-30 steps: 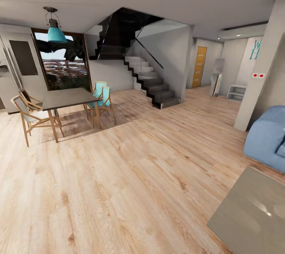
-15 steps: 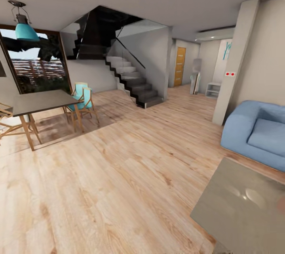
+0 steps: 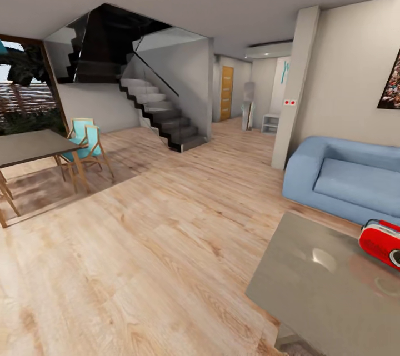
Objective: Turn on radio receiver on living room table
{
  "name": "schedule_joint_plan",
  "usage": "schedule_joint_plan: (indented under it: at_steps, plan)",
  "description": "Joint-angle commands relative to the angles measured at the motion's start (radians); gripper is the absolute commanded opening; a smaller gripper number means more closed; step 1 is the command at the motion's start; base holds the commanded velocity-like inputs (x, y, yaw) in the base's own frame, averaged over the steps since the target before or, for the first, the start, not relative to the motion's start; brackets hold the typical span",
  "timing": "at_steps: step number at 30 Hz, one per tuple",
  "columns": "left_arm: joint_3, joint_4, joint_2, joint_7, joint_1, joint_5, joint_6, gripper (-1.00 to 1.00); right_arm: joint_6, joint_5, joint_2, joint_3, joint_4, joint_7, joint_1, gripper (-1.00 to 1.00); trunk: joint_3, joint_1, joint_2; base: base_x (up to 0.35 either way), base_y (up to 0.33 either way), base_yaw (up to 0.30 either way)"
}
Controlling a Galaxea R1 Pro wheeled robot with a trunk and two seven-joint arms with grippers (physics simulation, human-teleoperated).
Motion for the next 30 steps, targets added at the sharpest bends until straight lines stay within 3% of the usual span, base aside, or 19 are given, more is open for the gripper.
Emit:
schedule_joint_plan:
  at_steps: [1,7,19,30]
  plan:
    - [0.0,0.0,0.0,0.0,0.0,0.0,0.0,1.0,0.0,0.0,0.0,0.0,0.0,0.0,0.0,1.0,0.0,0.0,0.0,0.0,0.0,-0.288]
    - [0.0,0.0,-0.001,0.0,0.0,0.0,0.0,1.0,0.0,0.0,-0.001,0.0,0.0,0.0,0.0,1.0,0.0,0.0,0.0,0.0,0.0,-0.191]
    - [-0.002,0.001,-0.013,0.0,0.0,-0.001,0.001,1.0,0.0,0.0,-0.001,0.0,0.0,-0.001,0.0,1.0,0.0,0.0,0.0,0.014,0.002,-0.01]
    - [-0.005,0.003,-0.011,-0.001,0.0,0.0,0.003,1.0,0.0,0.0,-0.001,0.0,0.0,-0.001,0.0,1.0,0.0,0.0,0.0,0.262,0.132,0.0]
